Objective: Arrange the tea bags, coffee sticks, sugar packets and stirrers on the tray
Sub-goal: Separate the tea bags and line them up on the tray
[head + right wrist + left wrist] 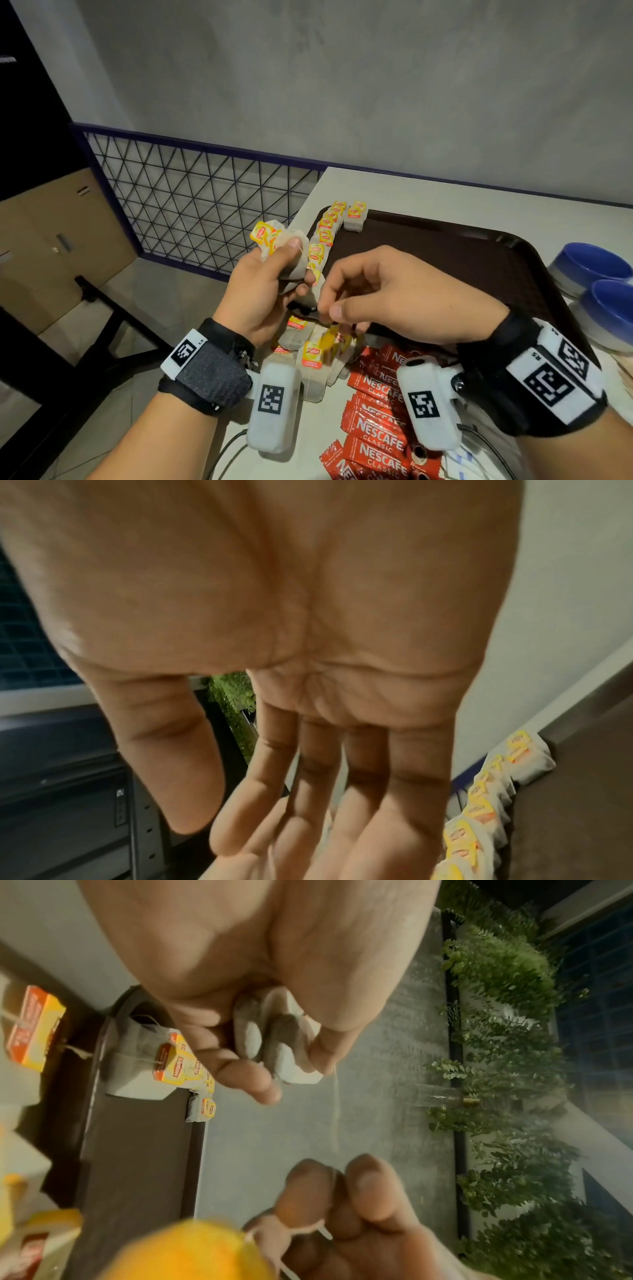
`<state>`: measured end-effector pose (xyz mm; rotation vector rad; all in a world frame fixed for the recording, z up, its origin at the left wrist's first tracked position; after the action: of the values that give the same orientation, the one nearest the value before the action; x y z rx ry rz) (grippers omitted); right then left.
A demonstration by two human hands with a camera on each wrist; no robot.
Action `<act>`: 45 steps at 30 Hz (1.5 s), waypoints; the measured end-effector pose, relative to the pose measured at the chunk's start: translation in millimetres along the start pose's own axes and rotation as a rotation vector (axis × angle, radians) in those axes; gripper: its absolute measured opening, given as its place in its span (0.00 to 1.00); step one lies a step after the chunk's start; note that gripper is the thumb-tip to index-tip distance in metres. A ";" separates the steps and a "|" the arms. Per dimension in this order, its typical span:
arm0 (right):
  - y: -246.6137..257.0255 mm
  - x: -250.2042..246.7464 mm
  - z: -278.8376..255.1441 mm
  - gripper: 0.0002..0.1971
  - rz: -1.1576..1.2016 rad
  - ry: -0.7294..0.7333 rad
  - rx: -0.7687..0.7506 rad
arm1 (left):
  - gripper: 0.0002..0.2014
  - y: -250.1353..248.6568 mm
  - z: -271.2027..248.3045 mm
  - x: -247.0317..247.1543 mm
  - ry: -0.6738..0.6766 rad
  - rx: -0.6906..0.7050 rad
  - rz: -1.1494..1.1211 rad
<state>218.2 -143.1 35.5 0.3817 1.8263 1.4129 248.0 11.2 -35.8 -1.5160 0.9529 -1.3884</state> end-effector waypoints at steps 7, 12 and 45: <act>-4.6 -16.2 2.5 0.03 0.010 -0.236 0.023 | 0.11 -2.1 -3.3 12.7 0.187 0.077 0.062; -4.7 -30.4 2.4 0.05 0.095 -0.450 -0.031 | 0.13 3.1 -8.7 24.6 0.316 0.089 0.111; -12.5 -40.2 4.9 0.01 0.196 -0.399 -0.101 | 0.17 3.1 -11.2 20.0 0.240 -0.083 0.055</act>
<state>250.6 -170.0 39.5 0.7485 1.4190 1.4320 238.9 -9.6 -31.4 -1.3932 1.2032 -1.5312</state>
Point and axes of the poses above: each hand's wrist, its own z-axis towards the middle knuckle, its own x-axis out of the palm, y = z × x, the point moved 7 cm from there along z, towards the middle knuckle, and after that the axes turned 8 degrees about z, right-handed, at the moved point
